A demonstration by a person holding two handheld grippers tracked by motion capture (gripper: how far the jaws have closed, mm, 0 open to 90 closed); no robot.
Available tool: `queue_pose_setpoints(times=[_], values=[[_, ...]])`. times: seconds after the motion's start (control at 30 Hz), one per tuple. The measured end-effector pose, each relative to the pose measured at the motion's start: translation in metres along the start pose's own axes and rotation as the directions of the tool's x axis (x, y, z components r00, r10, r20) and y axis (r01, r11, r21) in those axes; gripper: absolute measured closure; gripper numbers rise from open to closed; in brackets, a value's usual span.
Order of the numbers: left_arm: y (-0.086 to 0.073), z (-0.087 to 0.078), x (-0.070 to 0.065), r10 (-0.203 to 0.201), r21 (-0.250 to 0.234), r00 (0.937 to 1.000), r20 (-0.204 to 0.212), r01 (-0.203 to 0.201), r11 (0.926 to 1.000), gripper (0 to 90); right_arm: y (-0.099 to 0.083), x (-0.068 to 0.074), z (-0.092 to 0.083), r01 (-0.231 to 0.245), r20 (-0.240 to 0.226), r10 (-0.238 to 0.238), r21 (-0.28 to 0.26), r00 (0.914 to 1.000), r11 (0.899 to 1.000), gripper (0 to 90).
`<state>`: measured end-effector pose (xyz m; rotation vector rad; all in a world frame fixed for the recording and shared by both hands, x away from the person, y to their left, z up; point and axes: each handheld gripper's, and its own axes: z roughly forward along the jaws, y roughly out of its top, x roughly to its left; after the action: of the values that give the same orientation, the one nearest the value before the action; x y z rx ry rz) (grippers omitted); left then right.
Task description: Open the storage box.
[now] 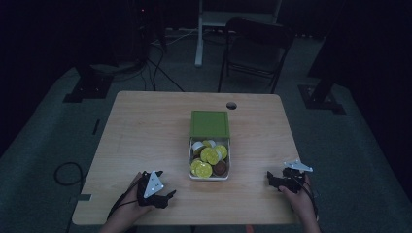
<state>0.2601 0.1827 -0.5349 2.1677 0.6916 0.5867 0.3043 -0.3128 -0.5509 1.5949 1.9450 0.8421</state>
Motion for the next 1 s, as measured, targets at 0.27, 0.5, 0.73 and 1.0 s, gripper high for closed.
queue_pose_setpoints(times=[0.27,0.5,0.73,1.0], values=[[-0.012,-0.008,0.019,-0.115,-0.010,0.9932,-0.016,0.115,0.9933,11.5,0.000,0.000,0.000,-0.001,0.000,0.001,0.000,1.0000,1.000,11.2],[-0.021,-0.015,0.033,-0.186,0.000,0.9817,-0.041,0.186,0.9825,11.5,0.000,0.000,0.000,0.000,0.000,0.000,0.000,1.0000,1.000,11.2],[-0.031,-0.020,0.050,-0.282,0.036,0.9506,-0.130,0.289,0.9567,11.5,0.000,0.000,0.000,0.000,0.000,0.000,0.000,1.0000,1.000,11.2],[-0.041,-0.025,0.061,-0.339,0.064,0.9183,-0.205,0.358,0.9315,11.5,0.000,0.000,0.000,0.000,0.000,0.000,0.000,1.0000,1.000,11.2]])
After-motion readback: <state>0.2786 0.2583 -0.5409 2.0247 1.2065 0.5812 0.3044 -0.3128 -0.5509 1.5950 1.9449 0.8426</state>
